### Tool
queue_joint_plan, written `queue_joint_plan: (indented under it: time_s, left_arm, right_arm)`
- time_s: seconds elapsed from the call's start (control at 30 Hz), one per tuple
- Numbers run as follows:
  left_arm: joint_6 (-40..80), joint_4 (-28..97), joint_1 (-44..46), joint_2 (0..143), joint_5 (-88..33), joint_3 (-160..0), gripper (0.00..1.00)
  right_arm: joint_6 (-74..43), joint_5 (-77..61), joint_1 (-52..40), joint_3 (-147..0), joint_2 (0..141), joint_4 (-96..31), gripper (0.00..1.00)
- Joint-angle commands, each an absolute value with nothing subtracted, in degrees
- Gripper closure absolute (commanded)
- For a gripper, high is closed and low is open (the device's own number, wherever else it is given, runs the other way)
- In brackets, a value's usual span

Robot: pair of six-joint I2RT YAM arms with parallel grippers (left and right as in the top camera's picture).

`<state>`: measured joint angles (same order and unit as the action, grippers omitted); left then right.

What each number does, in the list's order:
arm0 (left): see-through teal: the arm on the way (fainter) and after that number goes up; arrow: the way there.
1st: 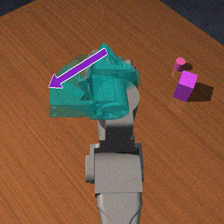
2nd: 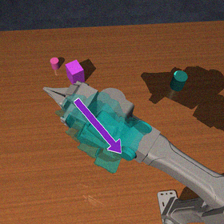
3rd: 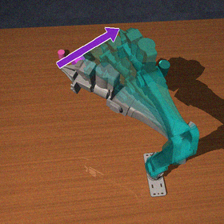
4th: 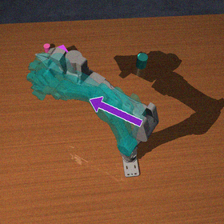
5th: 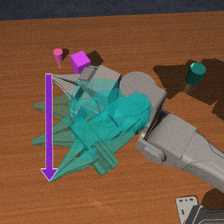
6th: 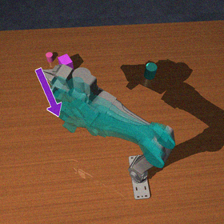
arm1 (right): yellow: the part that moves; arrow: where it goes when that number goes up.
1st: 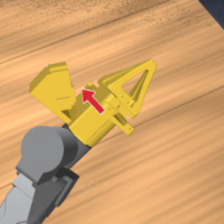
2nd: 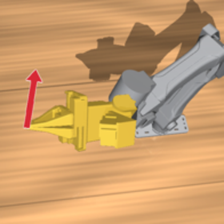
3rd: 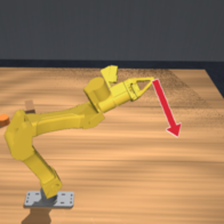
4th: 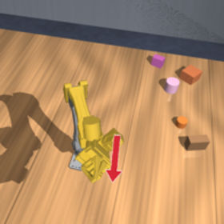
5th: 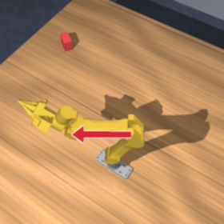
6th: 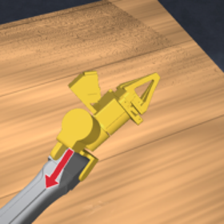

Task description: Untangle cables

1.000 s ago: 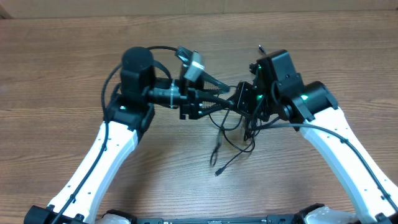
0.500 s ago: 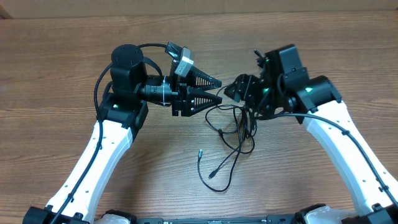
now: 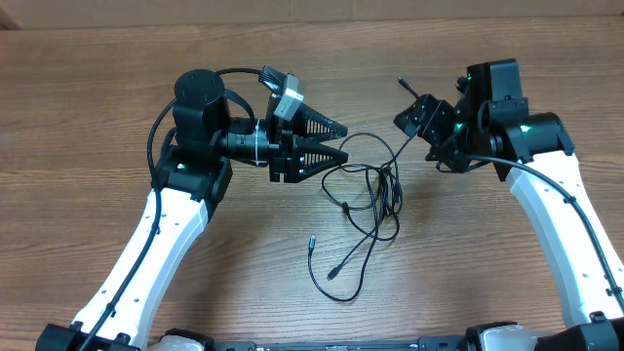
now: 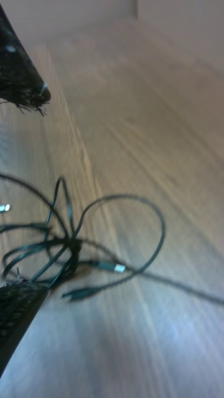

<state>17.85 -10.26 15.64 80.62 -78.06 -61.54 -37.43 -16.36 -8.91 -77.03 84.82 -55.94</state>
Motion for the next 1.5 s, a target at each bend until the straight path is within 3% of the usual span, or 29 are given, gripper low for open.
queue_joint_plan:
  time_s: [0.0, 0.53, 1.07, 1.47]
  left_arm:
    - [17.96, -10.5, 15.0, 80.12, -79.0, -62.04, 0.43]
    - [19.94, -10.02, 9.32, 80.12, -74.76, -62.04, 0.38]
    - [19.68, -10.04, 9.28, 80.14, -74.32, -62.04, 0.37]
    - [19.27, -10.02, 9.28, 80.14, -74.37, -62.04, 0.36]
  right_arm:
    - [-36.95, -13.26, -9.54, -77.1, 85.78, -57.67, 0.12]
    - [-36.95, -11.7, -14.28, -76.88, 97.82, -57.45, 0.12]
    - [-36.99, -18.11, -30.11, -76.88, 102.89, -51.4, 0.1]
    - [-37.89, -9.02, -27.92, -76.88, 102.89, -51.07, 0.1]
